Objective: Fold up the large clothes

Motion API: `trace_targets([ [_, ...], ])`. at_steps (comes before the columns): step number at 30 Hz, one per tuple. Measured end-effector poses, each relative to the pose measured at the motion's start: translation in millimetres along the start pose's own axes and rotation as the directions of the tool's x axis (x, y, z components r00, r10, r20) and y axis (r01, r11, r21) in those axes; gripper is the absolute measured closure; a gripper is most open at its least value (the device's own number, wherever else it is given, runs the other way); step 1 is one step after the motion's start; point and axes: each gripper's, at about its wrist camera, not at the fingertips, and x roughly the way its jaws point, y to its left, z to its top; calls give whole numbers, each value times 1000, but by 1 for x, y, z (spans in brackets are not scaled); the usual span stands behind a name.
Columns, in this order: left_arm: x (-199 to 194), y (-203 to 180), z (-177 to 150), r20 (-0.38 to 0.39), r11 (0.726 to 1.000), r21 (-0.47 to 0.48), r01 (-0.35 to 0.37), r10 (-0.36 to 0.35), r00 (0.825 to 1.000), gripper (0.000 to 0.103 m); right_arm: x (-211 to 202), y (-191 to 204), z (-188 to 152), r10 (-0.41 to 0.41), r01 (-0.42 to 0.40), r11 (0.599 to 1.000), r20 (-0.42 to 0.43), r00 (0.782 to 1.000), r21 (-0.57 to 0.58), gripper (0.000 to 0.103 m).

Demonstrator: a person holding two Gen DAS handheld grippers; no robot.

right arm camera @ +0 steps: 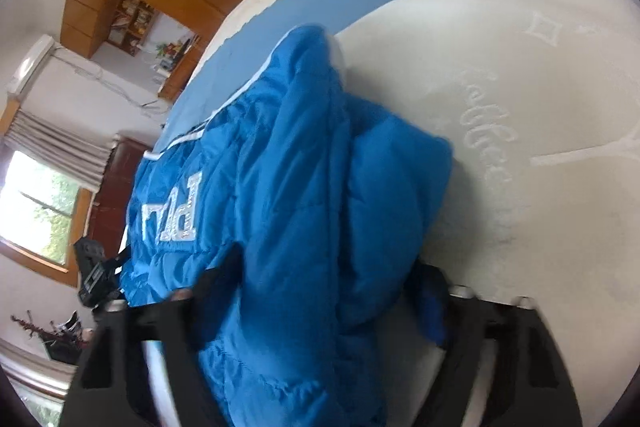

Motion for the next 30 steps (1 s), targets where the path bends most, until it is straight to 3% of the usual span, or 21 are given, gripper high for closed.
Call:
trace_targets([
  [1,-3,-5,-2,6,1000,13,-3,3,1000,46,0,-1,-1,35,-35,999,-4,999,6,63],
  [3,-9,-13,-4,18,999,31,-29,29,999,67,-5,2,-1,52,-52,999,2,999,2,74],
  [6,-29,-21,-5,73,1000,10,-21,20,997,81,-24,16,-7,65,-64,998,32,997,-28,84],
  [8,-49,-35,-10,124,1000,27,-17,14,992,83,-37,27,-11,84,-81,995,43,996,-50,86],
  [12,-89,-67,-32,156,994,108,-25,8,988,84,-78,62,-41,76,-66,985,57,996,-161,87],
  [19,-147,-78,-90,133,987,160,-14,-8,991,84,-128,89,-108,64,-52,970,42,997,-237,87],
  [23,-149,-66,-128,93,987,153,-56,42,995,82,-120,82,-140,21,-23,977,-13,1000,-211,86],
  [26,-135,-39,-148,61,983,134,-127,120,991,76,-103,57,-155,-29,22,988,-41,999,-151,85],
  [30,-114,-11,-154,40,987,99,-123,119,992,65,-79,25,-162,-34,29,997,-77,996,-69,78],
])
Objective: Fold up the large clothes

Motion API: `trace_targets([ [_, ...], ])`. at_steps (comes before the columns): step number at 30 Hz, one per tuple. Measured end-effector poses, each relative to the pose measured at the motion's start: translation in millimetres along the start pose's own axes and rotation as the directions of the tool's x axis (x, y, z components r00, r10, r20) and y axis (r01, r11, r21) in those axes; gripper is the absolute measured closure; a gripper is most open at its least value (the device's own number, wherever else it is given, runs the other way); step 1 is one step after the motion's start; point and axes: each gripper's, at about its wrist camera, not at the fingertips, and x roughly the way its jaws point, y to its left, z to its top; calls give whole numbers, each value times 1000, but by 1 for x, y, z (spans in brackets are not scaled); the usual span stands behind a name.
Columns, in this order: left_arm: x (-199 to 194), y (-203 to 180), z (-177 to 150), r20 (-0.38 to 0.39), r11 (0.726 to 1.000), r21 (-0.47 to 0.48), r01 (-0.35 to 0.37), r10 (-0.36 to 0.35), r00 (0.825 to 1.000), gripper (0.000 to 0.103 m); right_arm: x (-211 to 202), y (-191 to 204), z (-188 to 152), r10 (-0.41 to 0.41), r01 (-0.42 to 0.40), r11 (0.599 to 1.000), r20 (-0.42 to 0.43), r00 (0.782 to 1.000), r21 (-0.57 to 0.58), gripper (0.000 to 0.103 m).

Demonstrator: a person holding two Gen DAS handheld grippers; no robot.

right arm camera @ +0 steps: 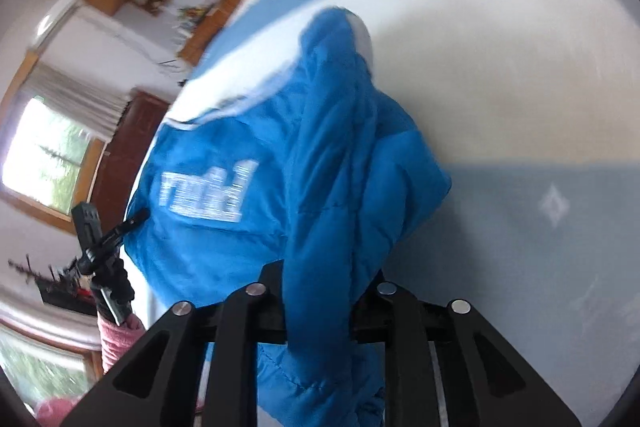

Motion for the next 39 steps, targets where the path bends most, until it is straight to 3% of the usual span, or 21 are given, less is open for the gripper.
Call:
trace_targets([
  [3,7,3,-1,23,1000,15,-16,16,1000,61,10,-10,1,33,-33,999,9,999,12,77],
  [6,12,1,-8,58,998,40,-58,55,997,56,16,-9,-2,11,-11,1000,27,1000,-10,74],
  [11,7,4,-11,42,999,-30,-32,33,999,52,11,-9,-15,-8,8,1000,29,1000,-1,71],
  [13,-2,2,-11,35,997,-41,-66,67,997,47,2,-3,-21,-72,73,997,52,996,-17,55],
  [16,-32,-6,-10,65,991,-40,-124,127,990,45,-22,21,-28,-203,215,971,113,973,-104,52],
  [18,-53,-14,-11,91,982,-15,-188,189,978,45,-43,41,-39,-287,311,937,159,945,-159,52],
  [20,-75,-31,-14,149,966,23,-257,251,956,45,-56,60,-49,-296,328,922,173,939,-204,55],
  [22,-89,-52,-19,179,947,62,-314,299,937,45,-63,75,-57,-299,332,914,166,940,-232,68],
  [27,-88,-92,-38,172,949,123,-291,268,948,43,-57,100,-75,-305,329,896,124,944,-299,84],
  [30,-74,-99,-45,146,951,142,-275,255,956,43,-45,92,-81,-321,333,896,88,943,-295,85],
  [35,-37,-97,-53,98,934,156,-321,308,946,43,-21,75,-81,-349,345,901,30,936,-263,90],
  [39,-24,-92,-57,97,935,145,-324,312,945,41,-3,58,-78,-324,312,924,-19,946,-221,94],
])
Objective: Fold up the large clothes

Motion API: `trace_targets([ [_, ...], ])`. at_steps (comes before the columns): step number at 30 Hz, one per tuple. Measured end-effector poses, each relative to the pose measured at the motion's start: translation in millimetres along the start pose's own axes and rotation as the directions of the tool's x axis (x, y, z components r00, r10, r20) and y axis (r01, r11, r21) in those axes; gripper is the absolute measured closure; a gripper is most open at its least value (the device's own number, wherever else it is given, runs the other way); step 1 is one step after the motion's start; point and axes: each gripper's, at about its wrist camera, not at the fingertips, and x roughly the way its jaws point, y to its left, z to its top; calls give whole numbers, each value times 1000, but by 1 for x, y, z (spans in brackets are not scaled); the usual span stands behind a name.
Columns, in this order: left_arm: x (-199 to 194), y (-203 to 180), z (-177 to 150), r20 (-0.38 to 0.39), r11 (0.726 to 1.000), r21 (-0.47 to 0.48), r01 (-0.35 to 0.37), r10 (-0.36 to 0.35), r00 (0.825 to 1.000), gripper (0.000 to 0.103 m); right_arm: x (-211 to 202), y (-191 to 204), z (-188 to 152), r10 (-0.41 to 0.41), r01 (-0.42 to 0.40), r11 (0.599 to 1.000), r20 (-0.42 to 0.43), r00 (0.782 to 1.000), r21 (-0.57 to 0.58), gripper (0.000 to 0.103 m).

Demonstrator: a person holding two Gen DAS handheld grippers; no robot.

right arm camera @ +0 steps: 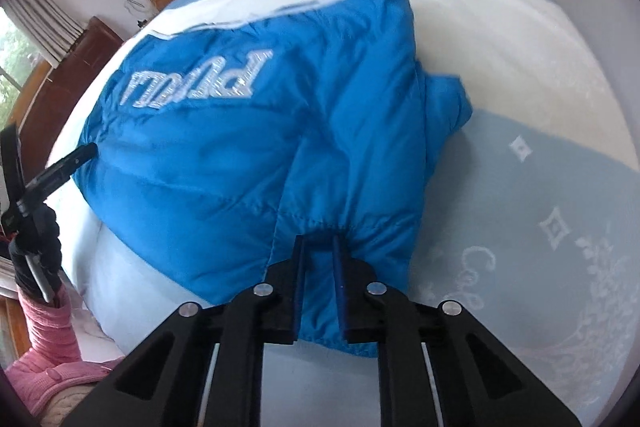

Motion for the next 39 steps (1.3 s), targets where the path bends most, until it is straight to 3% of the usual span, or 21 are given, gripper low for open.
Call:
trace_targets([
  [11,4,4,-7,6,1000,-26,-15,15,1000,40,12,2,-2,-15,15,1000,12,1000,5,96],
  [19,-16,2,-11,24,998,-54,-29,31,999,39,11,5,-3,-34,34,999,17,999,6,96],
  [23,-32,7,-19,36,996,-69,-48,51,998,34,12,1,-2,-11,11,1000,12,1000,23,96],
  [27,-46,26,-29,25,989,-148,-10,14,1000,32,11,-1,-3,-9,9,1000,11,1000,22,96],
  [32,-57,44,-41,36,975,-223,-18,27,999,29,11,1,-1,-15,15,1000,-4,1000,20,96],
  [39,-44,56,-46,29,943,-317,98,-94,995,29,11,4,2,-26,26,999,-10,1000,19,96],
])
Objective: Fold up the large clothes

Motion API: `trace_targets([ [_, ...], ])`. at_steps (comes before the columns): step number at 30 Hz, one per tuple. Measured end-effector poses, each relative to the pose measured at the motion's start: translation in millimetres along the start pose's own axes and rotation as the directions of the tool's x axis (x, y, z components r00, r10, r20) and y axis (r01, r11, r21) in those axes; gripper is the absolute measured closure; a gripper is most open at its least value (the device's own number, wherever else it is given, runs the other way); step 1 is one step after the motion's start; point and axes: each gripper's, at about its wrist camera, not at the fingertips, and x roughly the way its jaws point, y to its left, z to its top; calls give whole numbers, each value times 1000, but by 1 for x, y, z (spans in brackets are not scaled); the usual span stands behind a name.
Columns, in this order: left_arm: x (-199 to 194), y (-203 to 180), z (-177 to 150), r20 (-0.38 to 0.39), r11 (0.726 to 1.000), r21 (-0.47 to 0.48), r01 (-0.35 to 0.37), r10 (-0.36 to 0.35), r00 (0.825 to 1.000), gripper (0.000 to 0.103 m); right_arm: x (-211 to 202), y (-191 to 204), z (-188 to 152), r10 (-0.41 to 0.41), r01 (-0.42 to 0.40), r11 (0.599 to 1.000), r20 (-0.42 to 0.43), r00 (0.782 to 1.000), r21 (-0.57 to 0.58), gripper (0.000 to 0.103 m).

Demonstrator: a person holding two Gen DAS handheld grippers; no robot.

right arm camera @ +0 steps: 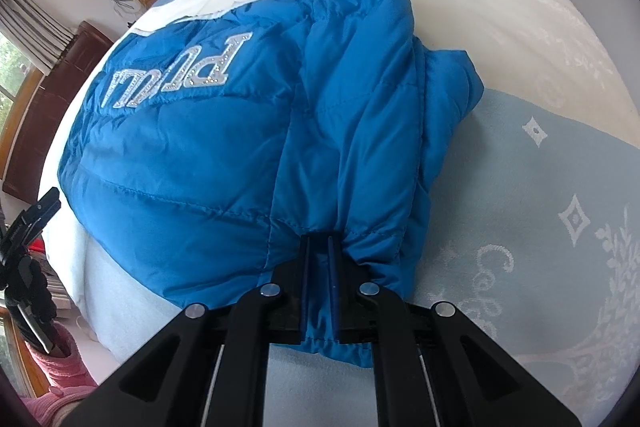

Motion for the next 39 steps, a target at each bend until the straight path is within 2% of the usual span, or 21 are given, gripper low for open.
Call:
trace_targets([
  [4,10,8,1,-11,996,-63,58,-59,998,28,0,0,-1,3,-3,1000,3,1000,4,96],
  [7,18,18,4,-17,990,-122,70,-73,997,27,1,-1,-1,6,-6,1000,0,1000,6,96],
  [10,25,29,4,-22,977,-183,108,-114,993,26,1,-1,0,7,-7,1000,-2,1000,7,96],
  [15,36,44,9,1,942,-278,186,-193,981,25,1,-2,0,9,-9,1000,-3,1000,7,96],
  [21,52,55,18,51,886,-378,267,-269,962,25,2,-2,0,11,-11,1000,-3,1000,8,96],
  [24,59,56,21,64,873,-407,267,-265,962,35,2,-3,0,16,-16,1000,-3,1000,8,96],
  [26,61,54,22,62,874,-411,260,-257,964,39,2,-3,0,16,-16,1000,-5,1000,9,96],
  [30,58,44,24,69,892,-376,250,-242,968,60,1,-3,0,17,-17,1000,-5,1000,12,96],
  [33,46,33,28,87,914,-330,236,-220,972,72,1,-3,-1,14,-14,1000,-1,1000,17,96],
  [35,36,25,31,104,925,-301,233,-211,972,76,1,-3,-1,8,-9,1000,2,1000,18,96],
  [37,24,11,36,131,941,-248,229,-202,971,77,1,-3,-2,8,-8,1000,3,1000,21,96],
  [39,22,5,39,131,946,-232,226,-200,971,77,1,-4,-2,15,-15,1000,1,1000,27,96],
])
